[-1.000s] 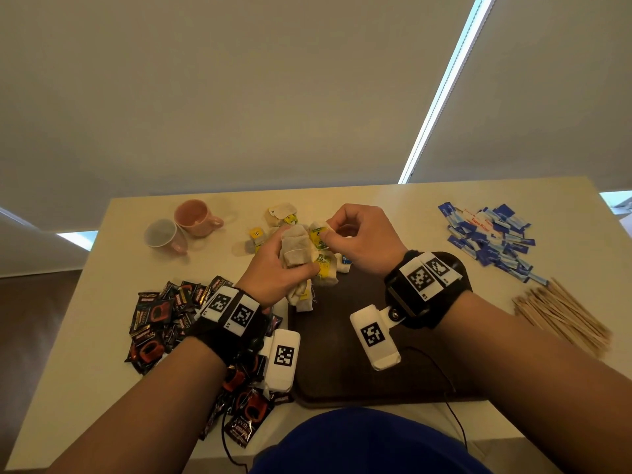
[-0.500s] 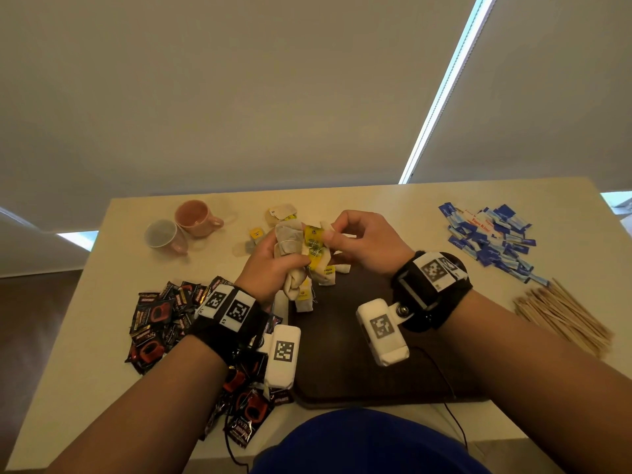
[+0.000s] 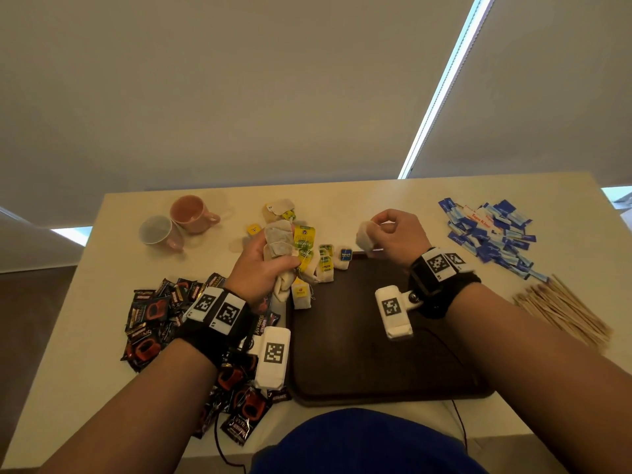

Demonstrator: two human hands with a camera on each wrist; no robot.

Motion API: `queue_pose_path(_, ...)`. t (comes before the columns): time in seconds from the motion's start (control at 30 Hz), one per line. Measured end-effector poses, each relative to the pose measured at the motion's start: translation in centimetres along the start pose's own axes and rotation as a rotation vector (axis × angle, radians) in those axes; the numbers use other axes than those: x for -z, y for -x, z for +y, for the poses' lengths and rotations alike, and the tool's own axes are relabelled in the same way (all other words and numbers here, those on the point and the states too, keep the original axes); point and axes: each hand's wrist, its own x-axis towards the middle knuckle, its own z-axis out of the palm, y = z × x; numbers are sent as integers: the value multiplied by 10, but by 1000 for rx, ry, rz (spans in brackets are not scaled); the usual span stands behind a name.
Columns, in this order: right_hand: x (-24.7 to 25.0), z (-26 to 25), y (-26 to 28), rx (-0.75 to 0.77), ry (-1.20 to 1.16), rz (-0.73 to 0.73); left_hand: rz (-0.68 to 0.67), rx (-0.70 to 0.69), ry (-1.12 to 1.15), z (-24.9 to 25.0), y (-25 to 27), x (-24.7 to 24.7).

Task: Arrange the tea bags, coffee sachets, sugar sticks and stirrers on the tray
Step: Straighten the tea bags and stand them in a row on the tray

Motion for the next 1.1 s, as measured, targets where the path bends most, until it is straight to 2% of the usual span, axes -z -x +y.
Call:
queue_pose_path(0.1,8,21,-21,64,302,47,9,13,-18,-1,-4,-4)
queue_pose_path(0.33,-16,63,-50,-37,642,-170,2,62,-124,-8,-23,-13)
queue_pose_path(0.5,-29,75,-64,-105,691,-243,-2,79,-163,-19,-41,-15)
queue_pose_path(0.9,-42,81,-86,-124,706,-128,-18,53,-200,-30,-57,-22)
queue_pose_path(0.97,-39,74,-85,-54,687,-91,-32,47,-184,-32,-57,-20)
queue_pose_path(1.03,-38,50,-79,120,596,-42,-42,39,-185,-33,-55,-18)
queue_pose_path(1.1,-36,13,-66,307,431,-110,-60,44,-210,-36,-54,-15)
